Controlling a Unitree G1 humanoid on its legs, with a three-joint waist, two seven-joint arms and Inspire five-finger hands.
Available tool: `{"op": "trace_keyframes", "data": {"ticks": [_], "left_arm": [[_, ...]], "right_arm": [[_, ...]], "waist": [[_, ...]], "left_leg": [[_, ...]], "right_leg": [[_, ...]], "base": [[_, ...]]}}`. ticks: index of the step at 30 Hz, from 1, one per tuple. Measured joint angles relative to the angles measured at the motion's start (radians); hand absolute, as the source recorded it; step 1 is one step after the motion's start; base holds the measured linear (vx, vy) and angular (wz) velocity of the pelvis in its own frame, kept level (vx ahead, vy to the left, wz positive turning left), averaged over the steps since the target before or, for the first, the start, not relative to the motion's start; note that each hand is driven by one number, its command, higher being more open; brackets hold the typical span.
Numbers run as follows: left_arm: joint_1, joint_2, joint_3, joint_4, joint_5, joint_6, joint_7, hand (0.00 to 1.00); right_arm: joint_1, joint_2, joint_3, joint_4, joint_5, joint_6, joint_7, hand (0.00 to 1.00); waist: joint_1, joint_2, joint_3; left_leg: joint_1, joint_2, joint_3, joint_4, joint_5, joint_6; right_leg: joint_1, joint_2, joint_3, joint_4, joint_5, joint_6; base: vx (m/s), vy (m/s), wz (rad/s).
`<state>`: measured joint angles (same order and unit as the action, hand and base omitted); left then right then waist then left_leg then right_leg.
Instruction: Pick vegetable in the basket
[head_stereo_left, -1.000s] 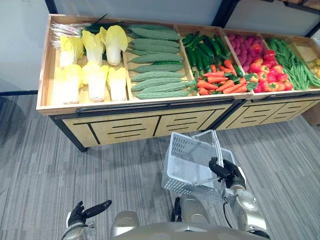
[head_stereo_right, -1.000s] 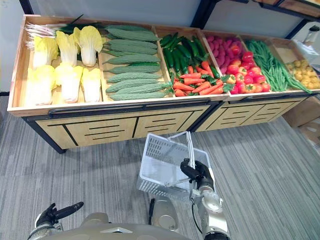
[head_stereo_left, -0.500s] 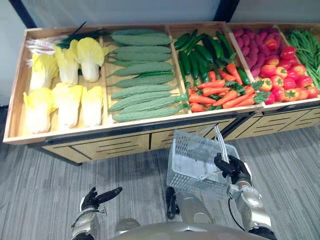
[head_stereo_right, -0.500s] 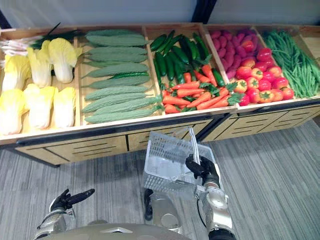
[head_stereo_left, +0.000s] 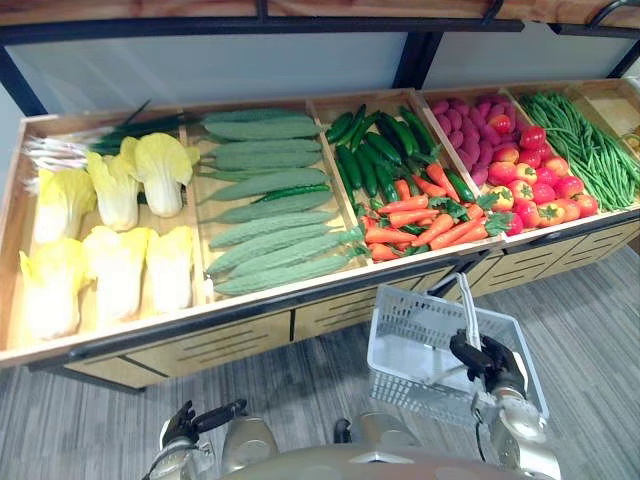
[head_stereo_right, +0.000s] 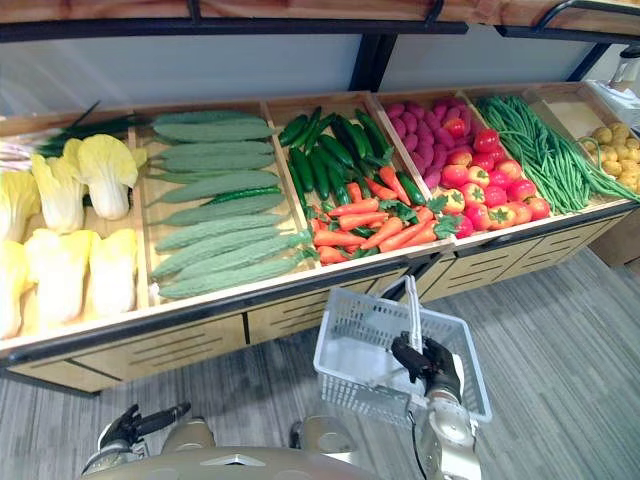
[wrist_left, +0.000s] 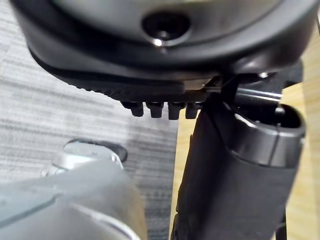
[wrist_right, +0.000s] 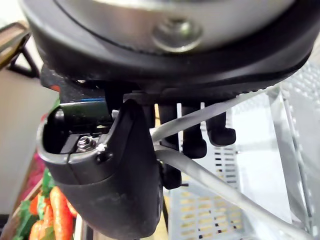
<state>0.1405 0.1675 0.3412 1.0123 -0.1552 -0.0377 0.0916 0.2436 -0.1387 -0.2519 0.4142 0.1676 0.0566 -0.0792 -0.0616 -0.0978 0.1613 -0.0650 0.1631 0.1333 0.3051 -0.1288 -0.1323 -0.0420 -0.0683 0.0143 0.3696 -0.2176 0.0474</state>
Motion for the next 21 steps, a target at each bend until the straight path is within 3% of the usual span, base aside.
{"op": "trace_keyframes", "data": {"ticks": [4, 9, 13, 21], "left_arm": [[-0.016, 0.011, 0.048, -0.005, 0.0, -0.002, 0.012, 1.0], [-0.022, 0.023, 0.129, -0.069, -0.061, -0.005, 0.037, 1.0], [-0.042, 0.047, 0.232, -0.162, -0.143, -0.027, 0.096, 1.0], [-0.041, 0.033, 0.356, -0.388, -0.221, -0.045, 0.287, 1.0]], "right_arm": [[0.012, -0.001, -0.001, 0.001, 0.001, 0.0, 0.003, 0.0], [0.012, -0.001, -0.001, 0.015, 0.002, 0.0, 0.002, 0.0], [0.012, -0.001, -0.001, 0.023, 0.002, 0.0, -0.003, 0.0], [0.007, 0.001, 0.019, 0.046, 0.001, -0.007, -0.033, 0.0]], "waist": [[-0.001, -0.006, -0.031], [0.004, 0.01, -0.04], [0.007, 0.007, -0.041], [0.031, 0.005, -0.042]], "left_leg": [[0.005, -0.058, 0.011, -0.062, 0.013, 0.039], [0.004, -0.088, 0.023, -0.098, 0.035, 0.065], [0.008, -0.087, 0.021, -0.117, 0.042, 0.068], [0.04, -0.08, 0.004, -0.264, 0.133, 0.049]], "right_leg": [[0.036, -0.052, 0.005, -0.128, 0.053, 0.054], [0.069, -0.073, 0.004, -0.231, 0.107, 0.075], [0.078, -0.074, -0.002, -0.254, 0.115, 0.074], [0.056, -0.055, -0.017, -0.27, 0.138, 0.059]], "base": [[0.06, 0.19, 0.06], [0.1, 0.089, 0.0], [0.06, 0.001, 0.02], [-0.05, -0.032, 0.05]]}}
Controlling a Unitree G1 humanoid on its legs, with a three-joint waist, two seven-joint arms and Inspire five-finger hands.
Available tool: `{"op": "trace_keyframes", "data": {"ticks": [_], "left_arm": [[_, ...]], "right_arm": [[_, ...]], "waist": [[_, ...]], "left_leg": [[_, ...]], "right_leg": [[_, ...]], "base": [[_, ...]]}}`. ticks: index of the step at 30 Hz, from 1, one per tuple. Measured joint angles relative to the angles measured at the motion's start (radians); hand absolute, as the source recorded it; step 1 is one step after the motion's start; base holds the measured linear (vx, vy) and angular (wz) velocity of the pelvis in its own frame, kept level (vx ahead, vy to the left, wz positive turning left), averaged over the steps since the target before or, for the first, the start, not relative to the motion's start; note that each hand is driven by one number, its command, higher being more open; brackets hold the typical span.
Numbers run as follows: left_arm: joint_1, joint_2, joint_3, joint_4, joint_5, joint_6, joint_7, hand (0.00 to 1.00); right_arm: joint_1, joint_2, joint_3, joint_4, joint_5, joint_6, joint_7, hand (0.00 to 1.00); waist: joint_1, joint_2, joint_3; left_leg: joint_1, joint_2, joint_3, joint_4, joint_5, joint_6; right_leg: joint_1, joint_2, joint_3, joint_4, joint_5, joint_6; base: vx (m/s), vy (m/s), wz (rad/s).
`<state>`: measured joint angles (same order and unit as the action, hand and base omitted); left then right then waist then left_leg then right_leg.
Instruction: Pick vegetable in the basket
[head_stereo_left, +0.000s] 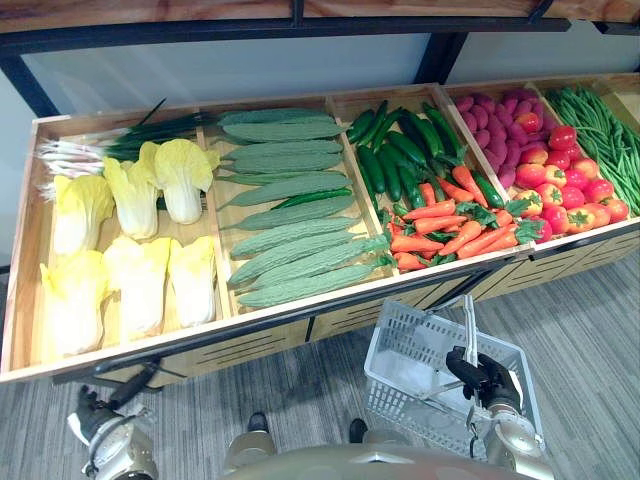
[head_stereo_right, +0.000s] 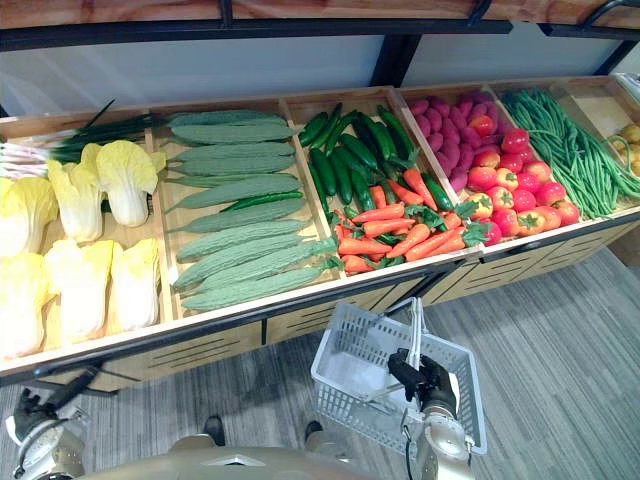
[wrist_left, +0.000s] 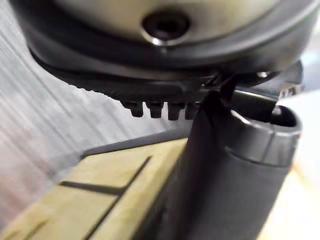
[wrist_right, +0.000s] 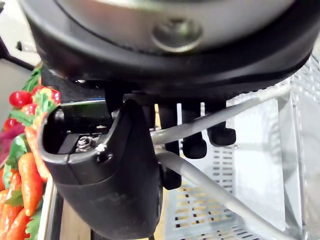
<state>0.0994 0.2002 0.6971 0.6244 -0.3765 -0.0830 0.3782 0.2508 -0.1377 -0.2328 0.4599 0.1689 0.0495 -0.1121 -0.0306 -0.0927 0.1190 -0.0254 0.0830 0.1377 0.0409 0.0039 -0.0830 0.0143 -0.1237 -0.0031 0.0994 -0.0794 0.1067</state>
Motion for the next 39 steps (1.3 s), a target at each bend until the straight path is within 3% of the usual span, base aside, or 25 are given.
{"op": "trace_keyframes", "data": {"ticks": [4, 9, 12, 15, 19, 27, 31, 36, 39], "left_arm": [[0.046, -0.041, 0.045, -0.173, 0.006, -0.005, 0.101, 1.0], [0.049, -0.036, 0.231, -0.465, 0.037, -0.163, 0.206, 1.0], [0.045, -0.033, 0.294, -0.549, 0.075, -0.198, 0.242, 1.0], [0.04, -0.034, 0.337, -0.565, 0.078, -0.204, 0.28, 1.0], [0.033, -0.039, 0.395, -0.565, 0.074, -0.203, 0.319, 1.0], [0.015, -0.012, 0.415, -0.566, 0.067, -0.201, 0.268, 1.0], [-0.003, 0.138, 0.314, -0.511, 0.037, -0.2, 0.189, 1.0], [-0.144, 0.391, 0.139, -0.328, -0.011, -0.195, 0.049, 1.0], [-0.21, 0.454, 0.064, -0.256, -0.014, -0.189, -0.007, 1.0]], "right_arm": [[0.01, 0.021, 0.01, 0.0, 0.0, -0.007, -0.007, 0.0], [0.02, 0.03, 0.007, -0.001, -0.002, -0.013, -0.006, 0.0], [0.024, 0.022, 0.005, -0.003, -0.008, -0.017, -0.005, 0.0], [0.042, 0.022, -0.011, -0.003, -0.007, -0.017, -0.004, 0.0], [0.051, 0.022, -0.015, -0.003, -0.008, -0.017, 0.01, 0.0], [0.057, 0.021, -0.028, -0.003, -0.025, -0.017, 0.02, 0.0], [0.058, 0.02, -0.027, -0.004, -0.026, -0.014, 0.024, 0.0], [0.049, -0.018, 0.011, -0.004, -0.026, -0.013, 0.039, 0.0], [0.046, -0.02, 0.011, -0.006, -0.027, -0.013, 0.049, 0.0]], "waist": [[0.017, -0.003, -0.002], [0.03, -0.012, -0.021], [0.028, 0.006, -0.03], [0.027, 0.024, -0.044], [0.027, 0.023, -0.047], [0.028, 0.016, -0.052], [0.036, 0.011, -0.053], [0.043, 0.01, -0.053], [0.04, 0.009, -0.054]], "left_leg": [[0.001, 0.003, -0.013, -0.042, 0.023, -0.009], [0.0, 0.011, -0.033, -0.045, 0.036, -0.014], [0.0, 0.006, -0.039, -0.046, 0.037, -0.013], [0.004, 0.003, -0.04, -0.055, 0.037, -0.012], [0.016, 0.004, -0.044, -0.069, 0.041, -0.01], [0.007, 0.002, -0.075, -0.079, 0.048, -0.01], [-0.001, 0.006, -0.082, -0.08, 0.059, -0.02], [-0.001, 0.012, -0.08, -0.081, 0.065, -0.023], [-0.003, 0.015, -0.08, -0.083, 0.071, -0.017]], "right_leg": [[-0.014, 0.015, -0.008, 0.001, -0.006, -0.01], [-0.002, 0.024, -0.03, 0.002, -0.008, -0.019], [0.005, 0.022, -0.039, -0.005, -0.007, -0.017], [0.011, 0.022, -0.042, -0.016, -0.003, -0.018], [0.022, 0.022, -0.047, -0.019, -0.004, -0.018], [0.025, 0.022, -0.078, -0.019, -0.006, -0.021], [0.022, 0.028, -0.09, -0.015, -0.009, -0.025], [0.016, 0.035, -0.084, -0.008, -0.01, -0.026], [0.004, 0.037, -0.078, 0.005, -0.013, -0.03]], "base": [[-0.06, -0.035, 0.08], [0.02, -0.036, 0.11], [0.03, -0.006, 0.07], [0.01, -0.002, 0.01], [-0.01, -0.001, 0.02], [-0.02, -0.004, 0.12], [-0.02, -0.009, 0.09], [-0.01, -0.004, -0.03], [0.0, -0.01, -0.07]]}}
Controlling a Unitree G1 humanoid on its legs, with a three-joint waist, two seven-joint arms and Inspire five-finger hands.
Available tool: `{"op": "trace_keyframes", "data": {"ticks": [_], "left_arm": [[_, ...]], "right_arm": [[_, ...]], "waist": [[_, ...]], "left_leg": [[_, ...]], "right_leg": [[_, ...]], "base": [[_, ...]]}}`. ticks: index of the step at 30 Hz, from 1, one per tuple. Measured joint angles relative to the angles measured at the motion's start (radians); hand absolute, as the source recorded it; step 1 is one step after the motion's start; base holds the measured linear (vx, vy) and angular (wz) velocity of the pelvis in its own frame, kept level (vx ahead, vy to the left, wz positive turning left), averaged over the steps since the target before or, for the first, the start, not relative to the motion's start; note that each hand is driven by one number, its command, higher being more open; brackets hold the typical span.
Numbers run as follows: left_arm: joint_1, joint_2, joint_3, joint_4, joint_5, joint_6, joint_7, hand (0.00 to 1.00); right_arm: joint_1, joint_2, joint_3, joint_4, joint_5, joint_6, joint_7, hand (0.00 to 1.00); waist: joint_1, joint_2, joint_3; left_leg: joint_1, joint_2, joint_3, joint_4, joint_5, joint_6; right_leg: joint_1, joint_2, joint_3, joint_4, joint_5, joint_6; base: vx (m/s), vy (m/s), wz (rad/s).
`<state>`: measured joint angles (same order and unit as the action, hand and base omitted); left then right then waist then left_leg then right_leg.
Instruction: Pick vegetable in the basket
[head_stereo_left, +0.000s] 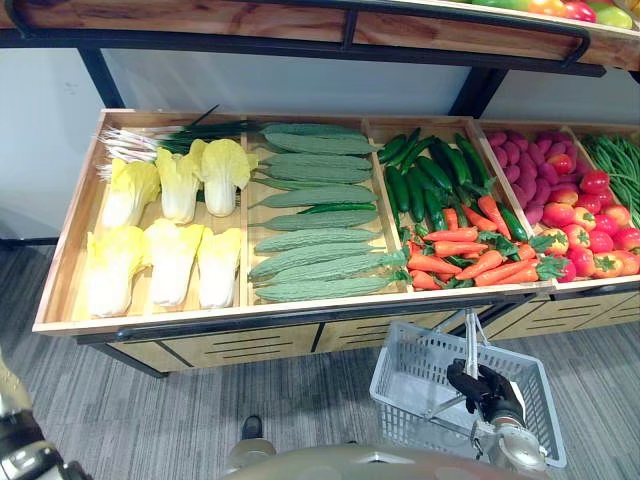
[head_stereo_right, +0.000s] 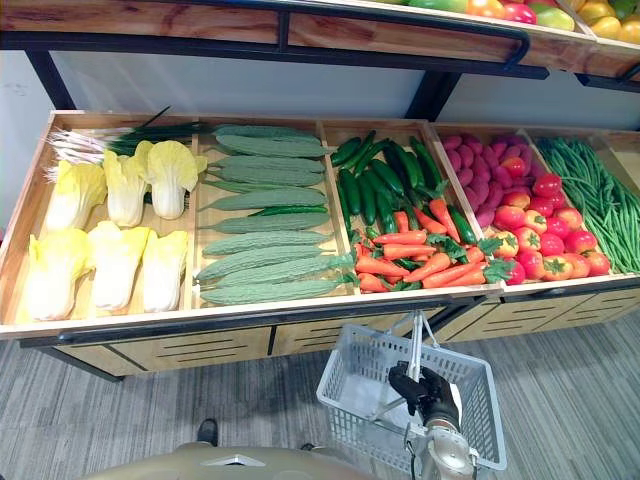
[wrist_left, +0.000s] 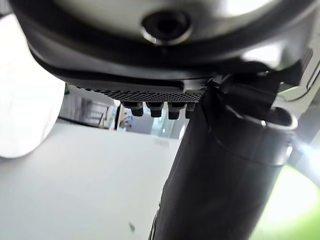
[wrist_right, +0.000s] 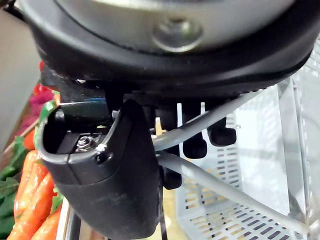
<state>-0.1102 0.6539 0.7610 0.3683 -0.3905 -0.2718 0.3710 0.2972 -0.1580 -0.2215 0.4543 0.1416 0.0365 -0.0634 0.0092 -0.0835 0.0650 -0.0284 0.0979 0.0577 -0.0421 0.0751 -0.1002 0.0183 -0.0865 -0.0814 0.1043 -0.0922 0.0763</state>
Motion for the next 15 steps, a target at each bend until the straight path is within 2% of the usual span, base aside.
{"op": "trace_keyframes", "data": {"ticks": [6, 9, 15], "left_arm": [[-0.105, 0.082, -0.16, 0.127, 0.01, 0.05, -0.056, 1.0], [-0.146, 0.111, -0.216, 0.173, 0.033, 0.064, -0.079, 1.0], [-0.202, 0.125, -0.293, 0.263, 0.081, 0.097, -0.115, 1.0]], "right_arm": [[0.0, -0.001, 0.004, -0.015, 0.0, 0.0, 0.004, 0.0], [0.0, -0.001, 0.019, -0.029, 0.002, 0.001, 0.003, 0.0], [-0.008, -0.001, 0.076, -0.033, -0.001, 0.002, 0.007, 0.0]], "waist": [[-0.006, -0.008, 0.01], [-0.009, -0.012, 0.033], [0.009, -0.014, 0.04]], "left_leg": [[-0.02, -0.001, -0.031, -0.002, 0.012, -0.004], [-0.025, 0.0, -0.054, -0.004, 0.021, -0.01], [-0.04, 0.003, -0.073, -0.017, 0.041, -0.017]], "right_leg": [[-0.018, -0.001, -0.03, 0.031, -0.021, -0.008], [-0.025, -0.001, -0.055, 0.066, -0.043, -0.012], [-0.07, -0.003, -0.076, 0.144, -0.082, -0.022]], "base": [[0.0, -0.015, 0.13], [-0.02, -0.039, 0.26], [-0.03, -0.037, 0.12]]}}
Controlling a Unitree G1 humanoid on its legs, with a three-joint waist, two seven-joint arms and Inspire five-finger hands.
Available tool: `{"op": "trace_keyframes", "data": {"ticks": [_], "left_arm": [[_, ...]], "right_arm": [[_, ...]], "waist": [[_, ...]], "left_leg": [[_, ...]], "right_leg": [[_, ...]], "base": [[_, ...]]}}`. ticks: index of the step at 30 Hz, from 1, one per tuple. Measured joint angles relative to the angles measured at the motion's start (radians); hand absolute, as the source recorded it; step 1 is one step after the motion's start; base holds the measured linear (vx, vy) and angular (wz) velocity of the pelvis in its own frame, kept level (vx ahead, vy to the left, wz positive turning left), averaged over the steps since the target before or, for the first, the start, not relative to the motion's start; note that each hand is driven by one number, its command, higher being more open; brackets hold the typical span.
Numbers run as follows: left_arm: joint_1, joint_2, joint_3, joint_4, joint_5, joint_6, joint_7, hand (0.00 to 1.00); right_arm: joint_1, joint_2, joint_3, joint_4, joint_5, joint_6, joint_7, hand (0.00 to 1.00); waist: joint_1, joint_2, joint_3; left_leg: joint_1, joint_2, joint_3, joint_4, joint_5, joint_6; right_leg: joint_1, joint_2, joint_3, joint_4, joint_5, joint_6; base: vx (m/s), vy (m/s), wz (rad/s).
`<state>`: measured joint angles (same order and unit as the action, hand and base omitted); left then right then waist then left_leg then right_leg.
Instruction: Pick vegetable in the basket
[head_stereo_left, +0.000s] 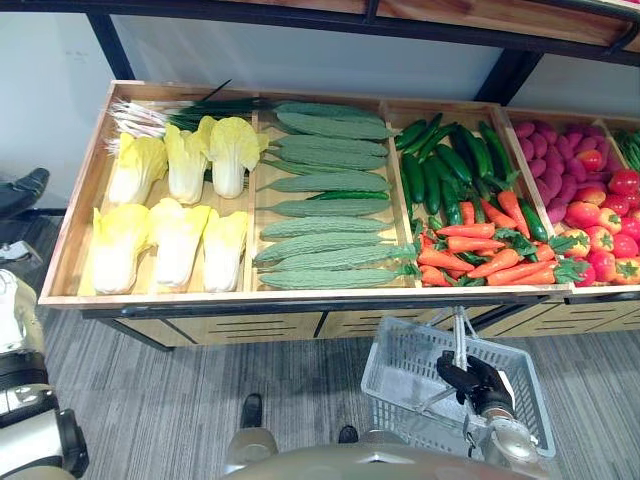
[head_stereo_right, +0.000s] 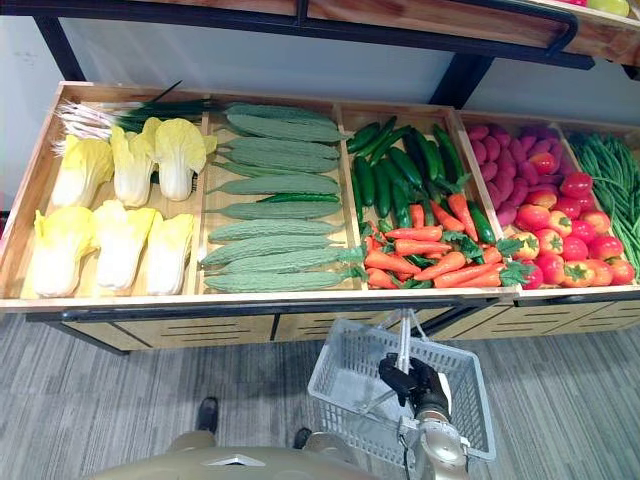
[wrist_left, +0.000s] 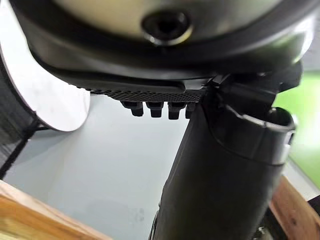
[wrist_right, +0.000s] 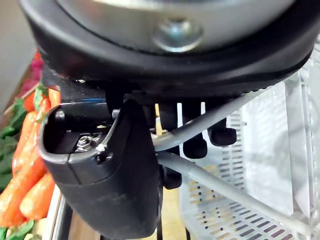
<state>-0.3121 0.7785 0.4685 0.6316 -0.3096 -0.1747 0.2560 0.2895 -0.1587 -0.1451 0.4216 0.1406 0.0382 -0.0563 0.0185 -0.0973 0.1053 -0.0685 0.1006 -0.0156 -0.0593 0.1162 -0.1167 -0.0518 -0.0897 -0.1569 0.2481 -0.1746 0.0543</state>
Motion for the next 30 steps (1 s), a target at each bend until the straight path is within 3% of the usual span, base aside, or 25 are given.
{"op": "trace_keyframes", "data": {"ticks": [12, 30], "left_arm": [[-0.086, 0.059, -0.099, 0.194, 0.106, 0.066, -0.091, 1.0], [-0.111, 0.065, -0.18, 0.287, 0.165, 0.093, -0.161, 1.0]], "right_arm": [[-0.033, 0.0, 0.014, -0.03, 0.003, 0.0, -0.002, 0.0], [-0.089, -0.001, 0.024, -0.048, 0.003, 0.0, 0.007, 0.0]], "waist": [[0.003, -0.01, 0.049], [-0.001, -0.027, 0.115]], "left_leg": [[-0.045, 0.005, -0.021, -0.007, 0.035, -0.004], [-0.061, 0.016, -0.004, -0.017, 0.065, -0.014]], "right_leg": [[-0.087, -0.01, -0.017, 0.112, -0.033, -0.013], [-0.156, -0.008, -0.002, 0.189, -0.05, -0.028]], "base": [[-0.06, -0.021, 0.05], [-0.03, -0.008, -0.03]]}}
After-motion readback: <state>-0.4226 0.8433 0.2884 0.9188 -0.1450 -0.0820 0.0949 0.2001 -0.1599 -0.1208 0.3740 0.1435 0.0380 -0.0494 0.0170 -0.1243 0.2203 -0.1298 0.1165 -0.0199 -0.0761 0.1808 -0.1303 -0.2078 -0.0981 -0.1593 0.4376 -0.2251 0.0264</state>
